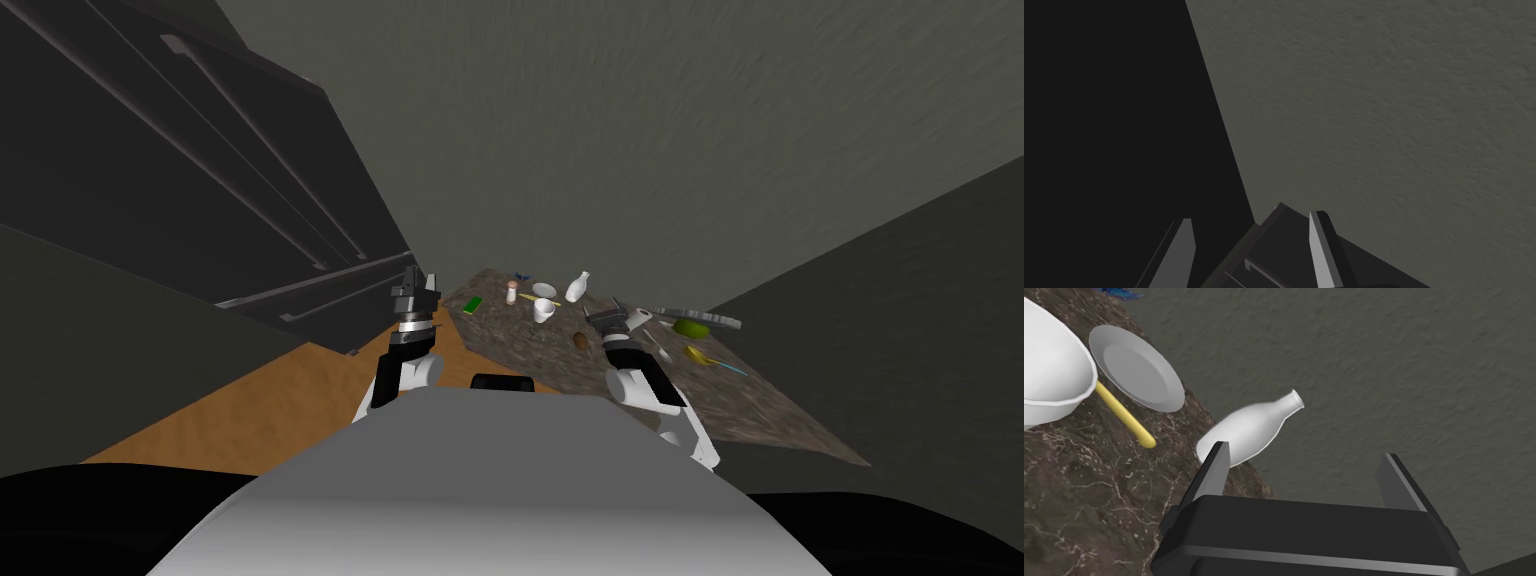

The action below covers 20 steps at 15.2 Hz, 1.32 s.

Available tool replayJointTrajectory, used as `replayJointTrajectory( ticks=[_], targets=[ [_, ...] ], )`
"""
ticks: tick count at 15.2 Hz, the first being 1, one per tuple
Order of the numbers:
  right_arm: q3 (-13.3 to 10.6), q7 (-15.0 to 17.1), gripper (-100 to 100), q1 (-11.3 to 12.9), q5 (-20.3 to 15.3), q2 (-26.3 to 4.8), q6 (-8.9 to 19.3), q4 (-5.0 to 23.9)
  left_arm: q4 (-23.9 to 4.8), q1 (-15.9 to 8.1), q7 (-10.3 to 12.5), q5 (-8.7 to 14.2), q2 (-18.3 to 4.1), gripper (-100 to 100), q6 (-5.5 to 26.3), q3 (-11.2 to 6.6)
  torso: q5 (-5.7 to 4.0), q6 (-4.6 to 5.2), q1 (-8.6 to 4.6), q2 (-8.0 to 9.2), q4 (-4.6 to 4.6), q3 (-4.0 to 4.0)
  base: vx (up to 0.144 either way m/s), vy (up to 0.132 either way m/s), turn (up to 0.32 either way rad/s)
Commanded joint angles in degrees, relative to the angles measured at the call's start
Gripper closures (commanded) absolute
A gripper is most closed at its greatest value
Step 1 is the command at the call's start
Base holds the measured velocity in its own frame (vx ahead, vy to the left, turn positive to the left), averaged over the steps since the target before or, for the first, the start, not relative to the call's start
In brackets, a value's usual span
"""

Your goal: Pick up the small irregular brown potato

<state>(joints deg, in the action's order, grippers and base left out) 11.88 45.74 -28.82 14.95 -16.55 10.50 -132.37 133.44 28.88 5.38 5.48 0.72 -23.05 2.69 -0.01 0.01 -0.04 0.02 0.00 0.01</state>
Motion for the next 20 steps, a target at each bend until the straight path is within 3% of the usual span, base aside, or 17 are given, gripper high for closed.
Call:
replayJointTrajectory(
  ticks=[1, 3, 4, 7, 8, 11, 12, 14, 15, 18, 19, 20],
  targets=[
    [1.1, 2.9, -100, 0.2, 0.7, -0.1, 2.9, 0.4, 0.0, 0.0, 0.0, 0.0, 0.0, 0, 0.0, 0.00, 0.00, 0.00, 0.00, 0.00, 0.00, 0.00, -0.008, -0.005, 0.066],
    [1.1, 4.9, -100, 0.2, 0.7, -0.1, 2.9, 0.4, 0.0, 0.0, 0.0, 0.0, 0.0, 0, 0.0, 0.00, 0.00, -0.02, -0.01, 0.01, 0.00, 0.00, -0.010, -0.010, 0.055],
    [2.1, 6.2, -100, 0.3, 1.4, 0.0, 5.5, 0.8, 0.0, 0.0, 0.0, 0.0, 0.0, 0, 0.0, 0.00, 0.00, 0.00, -0.01, 0.01, 0.00, 0.00, -0.011, -0.010, 0.073],
    [2.1, 9.0, -100, 0.3, 1.4, 0.0, 5.6, 0.8, 0.0, 0.0, 0.0, 0.0, 0.0, 0, 0.0, 0.00, -0.01, 0.00, -0.02, 0.02, 0.00, 0.01, -0.008, -0.010, 0.036],
    [3.1, 10.8, -100, 0.5, 2.0, 0.1, 8.4, 1.2, 0.0, 0.0, 0.0, 0.0, 0.0, 0, 0.0, 0.00, 0.00, 0.00, -0.01, 0.00, 0.00, 0.00, -0.010, -0.005, 0.059],
    [3.1, 13.1, -100, 0.5, 2.0, 0.1, 8.4, 1.2, 0.0, 0.0, 0.0, 0.0, 0.0, 0, 0.0, 0.00, 0.00, 0.00, -0.01, 0.01, 0.00, 0.00, -0.008, -0.008, 0.040],
    [4.1, 15.2, -100, 0.7, 2.6, 0.3, 11.1, 1.5, 0.0, 0.0, 0.0, 0.0, 0.0, 0, 0.0, 0.00, 0.00, 0.00, 0.00, 0.00, 0.00, 0.00, -0.009, -0.007, 0.065],
    [4.1, 17.2, -100, 0.7, 2.6, 0.3, 11.1, 1.5, 0.0, 0.0, 0.0, 0.0, 0.0, 0, 0.0, 0.00, 0.00, -0.01, -0.01, 0.01, 0.00, 0.01, -0.011, -0.008, 0.059],
    [5.1, 18.5, -100, 0.8, 3.3, 0.6, 13.6, 1.9, 0.0, 0.0, 0.0, 0.0, 0.0, 0, 0.0, 0.00, 0.00, 0.00, -0.01, 0.01, 0.00, 0.01, -0.008, -0.007, 0.082],
    [5.1, 21.3, -100, 0.8, 3.3, 0.6, 13.8, 1.9, 0.0, 0.0, 0.0, 0.0, 0.0, 0, 0.0, 0.00, -0.01, 0.00, -0.02, 0.01, 0.00, 0.00, -0.008, -0.011, 0.031],
    [6.1, 23.2, -100, 1.0, 3.9, 0.9, 16.4, 2.3, 0.0, 0.0, 0.0, 0.0, 0.0, 0, 0.0, 0.00, 0.00, 0.00, -0.01, 0.00, 0.00, 0.00, -0.009, -0.008, 0.062],
    [6.1, 24.2, -100, 1.0, 3.9, 0.9, 16.5, 2.3, 0.0, 0.0, 0.0, 0.0, 0.0, 0, 0.0, 0.00, 0.00, -0.01, -0.01, 0.00, 0.00, 0.00, -0.012, -0.009, 0.085]
  ],
)
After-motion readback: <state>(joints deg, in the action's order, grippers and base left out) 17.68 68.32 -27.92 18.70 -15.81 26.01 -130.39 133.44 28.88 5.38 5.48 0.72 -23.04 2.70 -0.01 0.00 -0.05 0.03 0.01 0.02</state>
